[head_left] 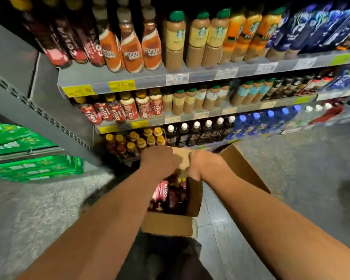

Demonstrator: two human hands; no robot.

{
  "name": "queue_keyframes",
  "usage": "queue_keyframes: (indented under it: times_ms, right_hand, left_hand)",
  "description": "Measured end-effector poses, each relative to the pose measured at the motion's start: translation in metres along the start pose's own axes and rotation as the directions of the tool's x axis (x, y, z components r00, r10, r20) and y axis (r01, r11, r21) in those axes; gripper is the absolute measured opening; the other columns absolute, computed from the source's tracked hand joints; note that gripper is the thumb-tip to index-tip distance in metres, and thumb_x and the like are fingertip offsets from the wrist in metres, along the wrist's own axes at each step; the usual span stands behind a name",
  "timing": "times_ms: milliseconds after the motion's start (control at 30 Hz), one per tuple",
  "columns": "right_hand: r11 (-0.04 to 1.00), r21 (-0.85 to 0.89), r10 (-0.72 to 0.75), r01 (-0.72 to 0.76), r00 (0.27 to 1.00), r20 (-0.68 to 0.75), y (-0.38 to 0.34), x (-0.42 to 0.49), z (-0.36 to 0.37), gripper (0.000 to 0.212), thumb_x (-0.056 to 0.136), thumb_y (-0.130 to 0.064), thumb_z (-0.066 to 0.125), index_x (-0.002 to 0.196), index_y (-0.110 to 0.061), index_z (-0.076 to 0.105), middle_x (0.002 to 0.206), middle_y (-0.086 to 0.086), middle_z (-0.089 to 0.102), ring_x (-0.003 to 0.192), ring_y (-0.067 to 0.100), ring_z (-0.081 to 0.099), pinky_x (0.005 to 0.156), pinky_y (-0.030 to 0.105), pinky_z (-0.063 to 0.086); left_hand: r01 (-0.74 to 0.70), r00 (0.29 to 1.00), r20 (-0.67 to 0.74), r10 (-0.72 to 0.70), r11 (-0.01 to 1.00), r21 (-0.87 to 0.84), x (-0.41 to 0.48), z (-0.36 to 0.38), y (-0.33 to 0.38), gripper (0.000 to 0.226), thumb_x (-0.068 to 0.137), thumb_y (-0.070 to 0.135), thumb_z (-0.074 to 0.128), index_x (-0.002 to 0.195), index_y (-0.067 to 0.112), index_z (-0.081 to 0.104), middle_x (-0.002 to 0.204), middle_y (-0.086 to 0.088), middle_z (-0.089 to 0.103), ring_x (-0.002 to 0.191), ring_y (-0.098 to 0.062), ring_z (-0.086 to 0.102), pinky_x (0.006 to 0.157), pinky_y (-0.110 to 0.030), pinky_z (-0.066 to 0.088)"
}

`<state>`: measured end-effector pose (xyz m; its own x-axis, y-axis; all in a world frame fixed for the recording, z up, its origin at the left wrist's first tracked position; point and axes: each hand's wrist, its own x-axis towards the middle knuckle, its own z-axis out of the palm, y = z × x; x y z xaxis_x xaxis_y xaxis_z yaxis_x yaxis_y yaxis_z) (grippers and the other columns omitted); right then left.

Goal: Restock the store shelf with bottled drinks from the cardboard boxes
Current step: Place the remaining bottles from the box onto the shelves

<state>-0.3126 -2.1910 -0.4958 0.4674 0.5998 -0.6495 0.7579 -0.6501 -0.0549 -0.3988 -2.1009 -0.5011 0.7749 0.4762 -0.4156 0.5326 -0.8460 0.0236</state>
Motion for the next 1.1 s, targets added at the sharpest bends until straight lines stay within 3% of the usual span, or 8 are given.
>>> queue_keyframes:
  times_ms: [200, 300, 400, 500, 667, 767, 867, 1100]
  right_hand:
    - [0.989, 0.127, 0.060, -0.071, 0.995, 0.083, 0.022, 0.063, 0.070, 0.039, 0.089, -0.028, 0.052, 0.124, -0.011, 0.055, 0.123, 0.011, 0.060, 0.112, 0.032, 0.058, 0.083, 0.035, 0.048]
    - [0.979, 0.183, 0.067, -0.092, 0.988, 0.137, 0.028, 0.097, 0.117, 0.034, 0.090, -0.031, 0.052, 0.119, -0.013, 0.057, 0.117, 0.010, 0.062, 0.107, 0.030, 0.060, 0.076, 0.031, 0.043]
    - [0.956, 0.261, 0.084, -0.133, 0.978, 0.192, 0.030, 0.128, 0.174, 0.013, 0.090, -0.031, 0.054, 0.092, -0.019, 0.054, 0.096, 0.005, 0.061, 0.082, 0.023, 0.056, 0.067, 0.027, 0.039]
    - [0.943, 0.285, 0.099, -0.171, 0.963, 0.250, 0.028, 0.163, 0.234, 0.009, 0.089, -0.029, 0.054, 0.087, -0.022, 0.050, 0.084, -0.001, 0.055, 0.064, 0.014, 0.048, 0.059, 0.026, 0.038]
    - [0.906, 0.355, 0.101, -0.230, 0.933, 0.344, 0.017, 0.229, 0.328, 0.037, 0.091, -0.032, 0.054, 0.123, -0.014, 0.052, 0.102, 0.005, 0.060, 0.091, 0.023, 0.060, 0.075, 0.034, 0.051]
    - [0.873, 0.388, 0.151, -0.297, 0.919, 0.363, 0.007, 0.268, 0.377, 0.042, 0.090, -0.036, 0.055, 0.126, -0.013, 0.052, 0.118, 0.012, 0.059, 0.104, 0.029, 0.059, 0.086, 0.039, 0.052]
    - [0.807, 0.448, 0.214, -0.386, 0.897, 0.387, -0.002, 0.299, 0.417, 0.042, 0.089, -0.036, 0.058, 0.124, -0.013, 0.054, 0.119, 0.011, 0.059, 0.103, 0.028, 0.060, 0.082, 0.035, 0.053]
    - [0.615, 0.599, 0.289, -0.512, 0.854, 0.433, -0.014, 0.337, 0.482, 0.042, 0.087, -0.029, 0.063, 0.124, -0.014, 0.052, 0.123, 0.011, 0.056, 0.109, 0.028, 0.056, 0.092, 0.039, 0.050]
  left_hand:
    - [0.071, 0.990, 0.128, -0.054, 0.988, -0.134, 0.047, 0.084, 0.015, 0.020, 0.090, 0.032, 0.050, 0.103, 0.019, 0.059, 0.098, -0.004, 0.062, 0.090, -0.025, 0.060, 0.074, -0.036, 0.047]
    - [0.076, 0.985, 0.166, -0.046, 0.981, -0.181, 0.070, 0.141, 0.014, 0.011, 0.089, 0.032, 0.050, 0.090, 0.023, 0.055, 0.095, -0.002, 0.062, 0.086, -0.023, 0.059, 0.064, -0.033, 0.039]
    - [0.109, 0.972, 0.226, -0.060, 0.971, -0.212, 0.089, 0.204, 0.009, 0.013, 0.089, 0.031, 0.050, 0.094, 0.023, 0.058, 0.092, 0.000, 0.061, 0.085, -0.024, 0.060, 0.062, -0.034, 0.039]
    - [0.137, 0.953, 0.294, -0.069, 0.967, -0.217, 0.107, 0.270, -0.001, 0.016, 0.089, 0.032, 0.049, 0.098, 0.022, 0.058, 0.097, -0.002, 0.061, 0.091, -0.025, 0.059, 0.064, -0.033, 0.040]
    - [0.198, 0.940, 0.328, -0.093, 0.931, -0.305, 0.134, 0.372, -0.022, 0.017, 0.087, 0.031, 0.055, 0.100, 0.020, 0.058, 0.100, -0.004, 0.060, 0.093, -0.024, 0.058, 0.070, -0.033, 0.043]
    - [0.236, 0.931, 0.346, -0.114, 0.912, -0.335, 0.149, 0.427, -0.029, 0.019, 0.087, 0.031, 0.058, 0.103, 0.021, 0.059, 0.100, -0.003, 0.060, 0.090, -0.023, 0.058, 0.070, -0.034, 0.045]
    - [0.342, 0.903, 0.397, -0.164, 0.834, -0.433, 0.166, 0.476, -0.031, 0.029, 0.087, 0.027, 0.060, 0.113, 0.017, 0.058, 0.111, -0.006, 0.059, 0.099, -0.026, 0.059, 0.072, -0.033, 0.044]
    - [0.523, 0.838, 0.513, -0.183, 0.534, -0.664, 0.200, 0.542, -0.027, 0.050, 0.089, 0.019, 0.060, 0.136, 0.015, 0.044, 0.134, -0.008, 0.051, 0.122, -0.026, 0.049, 0.103, -0.040, 0.042]
